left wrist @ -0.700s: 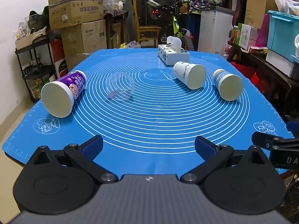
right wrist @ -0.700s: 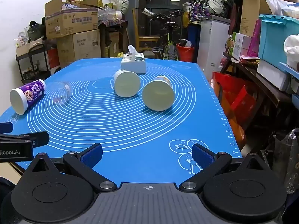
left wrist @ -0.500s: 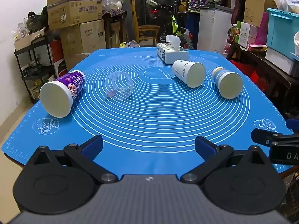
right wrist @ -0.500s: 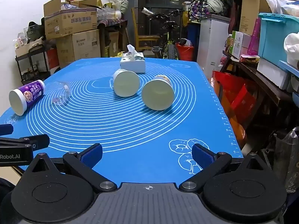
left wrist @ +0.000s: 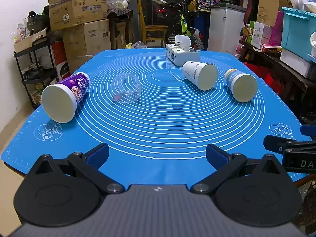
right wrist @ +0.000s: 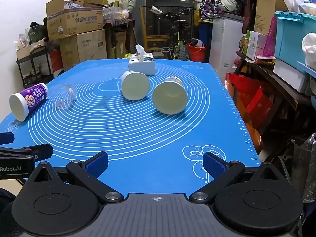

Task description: Flip cup upside down

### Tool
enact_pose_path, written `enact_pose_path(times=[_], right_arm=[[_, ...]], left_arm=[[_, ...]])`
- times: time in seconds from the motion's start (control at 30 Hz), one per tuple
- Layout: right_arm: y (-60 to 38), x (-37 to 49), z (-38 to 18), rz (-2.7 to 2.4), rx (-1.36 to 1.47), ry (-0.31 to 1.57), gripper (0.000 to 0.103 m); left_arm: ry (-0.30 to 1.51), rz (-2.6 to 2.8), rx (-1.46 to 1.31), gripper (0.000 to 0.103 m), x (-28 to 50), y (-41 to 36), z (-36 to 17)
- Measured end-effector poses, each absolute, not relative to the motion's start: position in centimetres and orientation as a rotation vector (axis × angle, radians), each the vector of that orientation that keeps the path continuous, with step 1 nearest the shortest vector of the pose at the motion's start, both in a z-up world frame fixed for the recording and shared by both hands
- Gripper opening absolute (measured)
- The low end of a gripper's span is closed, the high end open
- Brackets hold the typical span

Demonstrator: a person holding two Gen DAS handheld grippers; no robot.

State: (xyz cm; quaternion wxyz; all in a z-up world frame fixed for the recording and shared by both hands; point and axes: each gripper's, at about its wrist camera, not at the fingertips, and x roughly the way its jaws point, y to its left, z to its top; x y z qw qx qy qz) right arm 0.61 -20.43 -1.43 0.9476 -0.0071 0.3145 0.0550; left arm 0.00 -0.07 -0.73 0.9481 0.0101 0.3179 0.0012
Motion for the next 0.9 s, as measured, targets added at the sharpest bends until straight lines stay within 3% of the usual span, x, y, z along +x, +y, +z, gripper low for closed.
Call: enact_pose_path(times=[0.9], right_arm=[[-20.38, 0.43, -1.32, 0.114, -0.023, 0.651, 0.101]], left_arm=[[0.655, -0.013, 0.024, 0.103, -0.18, -0.12, -0.61]])
